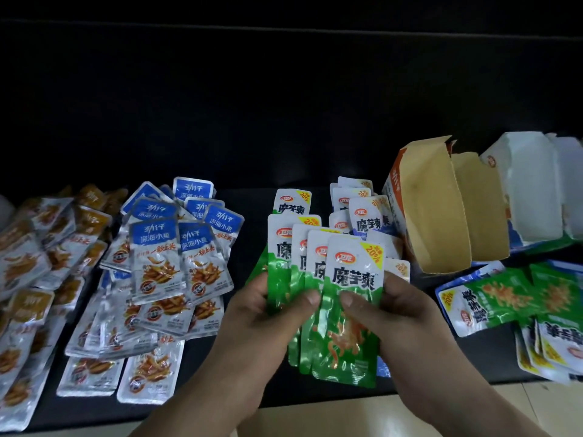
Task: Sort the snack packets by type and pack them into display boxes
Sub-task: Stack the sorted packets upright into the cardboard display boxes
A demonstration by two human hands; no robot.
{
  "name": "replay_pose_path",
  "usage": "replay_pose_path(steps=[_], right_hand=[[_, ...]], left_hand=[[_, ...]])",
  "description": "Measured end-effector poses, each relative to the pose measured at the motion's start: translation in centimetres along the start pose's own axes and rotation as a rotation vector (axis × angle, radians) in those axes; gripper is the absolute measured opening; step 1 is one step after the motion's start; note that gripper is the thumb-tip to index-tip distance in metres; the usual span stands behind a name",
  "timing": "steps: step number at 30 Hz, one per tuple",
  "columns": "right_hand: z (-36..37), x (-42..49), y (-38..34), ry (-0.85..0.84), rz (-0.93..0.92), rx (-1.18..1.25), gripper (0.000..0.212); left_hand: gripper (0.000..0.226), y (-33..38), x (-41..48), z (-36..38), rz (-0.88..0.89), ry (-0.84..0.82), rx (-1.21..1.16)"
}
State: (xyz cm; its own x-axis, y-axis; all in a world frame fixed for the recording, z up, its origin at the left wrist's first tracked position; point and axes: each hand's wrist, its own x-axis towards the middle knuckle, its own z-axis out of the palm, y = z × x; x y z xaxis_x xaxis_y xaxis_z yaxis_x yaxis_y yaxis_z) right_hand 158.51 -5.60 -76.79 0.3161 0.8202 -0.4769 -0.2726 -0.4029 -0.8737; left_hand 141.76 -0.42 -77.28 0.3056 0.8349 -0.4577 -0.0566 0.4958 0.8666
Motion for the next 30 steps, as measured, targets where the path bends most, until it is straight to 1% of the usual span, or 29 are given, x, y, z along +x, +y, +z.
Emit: replay_pose_path(steps=[1,3,5,10,13,14,15,16,18,20,21,22,23,25,27,30], right_hand=[[-0.1,0.1,0.1,0.044,-0.003,0.011,0.026],[-0.7,0.2,0.3,0.134,-0.005,0.070,0.026],[-0.9,0.3,0.2,0.185,-0.009,0.109,0.028],[-0.8,0.0,0.0,0.235,-0.041,0.111,0.027],[-0.8,0.0,-0.2,0.242,-0.033,0.100,0.027],[-0.7,-0.1,-0.3,0.238,-0.030,0.092,0.029],[-0.5,-0.1,-0.3,0.228,-0.032,0.077,0.031],[-0.2,-0.1,-0.2,0.220,-0.026,0.049,0.032],[0.7,-0.2,0.0,0.179,-0.013,-0.011,0.031],[1.7,-0.1,0.0,0.106,0.011,-0.020,0.030],[2.0,0.1,0.0,0.073,0.010,-0.026,0.035],[2.3,0.4,-0.1,0.052,0.004,-0.030,0.040],[2.6,0.7,-0.3,0.047,0.003,-0.037,0.041],[3.2,1.2,-0.8,0.022,-0.013,-0.091,0.033],[3.9,1.7,-0.9,-0.009,-0.020,-0.217,0.023],[4.5,2.2,-1.2,0.061,-0.045,-0.353,0.017]], left_hand=[[0.024,0.1,0.0,0.0,-0.017,0.002,0.003],[0.031,0.1,0.2,-0.2,-0.019,0.015,0.050],[0.035,0.1,0.3,-0.3,-0.017,0.034,0.065],[0.035,0.4,0.2,-0.3,-0.018,0.036,0.013],[0.025,0.3,0.1,-0.5,-0.087,0.014,-0.058],[0.028,0.3,0.1,-0.4,-0.119,0.005,-0.084],[0.037,0.1,-0.1,-0.3,-0.141,0.004,-0.096],[0.040,0.2,-0.5,0.1,-0.140,-0.008,-0.075],[0.032,0.3,-1.1,1.0,-0.037,-0.087,0.083],[0.035,0.8,-1.5,2.1,0.074,-0.164,0.218],[0.039,0.6,-1.4,2.1,0.123,-0.145,0.278],[0.042,0.6,-1.3,2.0,0.134,-0.131,0.314],[0.044,0.8,-1.2,1.7,0.123,-0.120,0.334],[0.042,0.5,-0.6,0.8,0.100,-0.066,0.347],[0.033,0.1,0.5,-0.4,0.075,0.055,0.332],[0.023,-0.4,2.9,-2.0,0.063,0.197,0.370]])
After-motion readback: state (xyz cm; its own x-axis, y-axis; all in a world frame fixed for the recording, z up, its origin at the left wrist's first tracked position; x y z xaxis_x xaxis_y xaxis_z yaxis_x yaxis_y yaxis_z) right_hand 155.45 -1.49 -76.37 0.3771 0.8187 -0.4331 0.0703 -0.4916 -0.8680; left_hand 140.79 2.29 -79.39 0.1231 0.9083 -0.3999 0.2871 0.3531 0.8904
